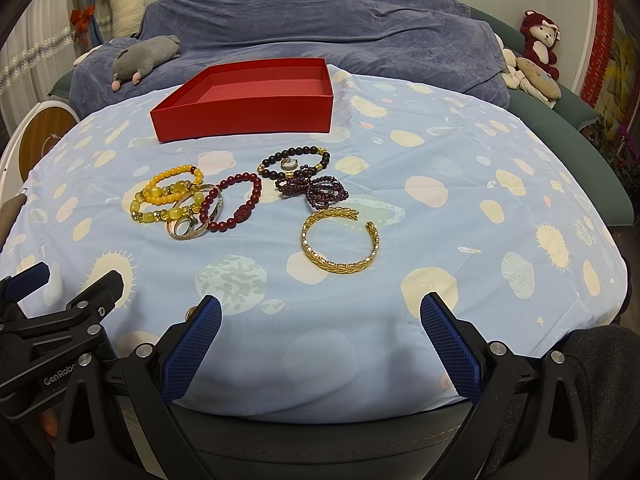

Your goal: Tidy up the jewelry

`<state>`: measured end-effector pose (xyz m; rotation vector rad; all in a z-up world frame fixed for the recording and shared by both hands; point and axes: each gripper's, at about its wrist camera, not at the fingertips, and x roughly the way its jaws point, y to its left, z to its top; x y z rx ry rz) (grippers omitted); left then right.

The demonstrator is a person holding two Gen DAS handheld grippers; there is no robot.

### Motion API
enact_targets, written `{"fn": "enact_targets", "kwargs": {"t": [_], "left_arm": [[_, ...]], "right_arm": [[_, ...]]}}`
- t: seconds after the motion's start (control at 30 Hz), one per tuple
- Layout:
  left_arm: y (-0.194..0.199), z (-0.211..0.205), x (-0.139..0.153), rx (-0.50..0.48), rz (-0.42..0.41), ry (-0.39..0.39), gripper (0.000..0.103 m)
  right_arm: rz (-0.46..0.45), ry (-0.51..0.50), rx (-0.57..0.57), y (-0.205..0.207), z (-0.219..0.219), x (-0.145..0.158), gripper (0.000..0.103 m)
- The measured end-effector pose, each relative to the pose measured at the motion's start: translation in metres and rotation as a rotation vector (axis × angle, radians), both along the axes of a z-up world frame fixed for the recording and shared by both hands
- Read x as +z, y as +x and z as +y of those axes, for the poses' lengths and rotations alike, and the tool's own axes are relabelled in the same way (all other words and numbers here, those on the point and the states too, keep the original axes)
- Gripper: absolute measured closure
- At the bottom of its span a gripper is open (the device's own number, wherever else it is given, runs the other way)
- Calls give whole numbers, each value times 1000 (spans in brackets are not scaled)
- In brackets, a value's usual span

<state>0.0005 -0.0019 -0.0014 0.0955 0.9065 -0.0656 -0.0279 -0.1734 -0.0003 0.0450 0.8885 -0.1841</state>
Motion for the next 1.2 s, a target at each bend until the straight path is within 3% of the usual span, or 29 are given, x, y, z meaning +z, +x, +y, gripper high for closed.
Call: {"fn": "enact_targets", "kwargs": {"t": [0.27, 0.7, 1.0, 1.07, 1.2], "left_arm": [[0, -1, 1, -1, 2, 4, 7], [24, 22, 9, 72, 37, -76, 7], [72, 18, 6, 61, 56, -22, 8], [82, 17, 0, 59, 76, -33, 11], [96, 19, -13, 58, 136, -81, 27]], "right_arm": [[-1, 5, -7, 0, 0, 0, 7], [4, 49, -35, 6, -16, 2, 7], [33, 56, -34, 18, -23, 0, 7], [42, 53, -36, 21, -25, -1, 7], [55, 67, -45, 29, -32, -2, 7]]}}
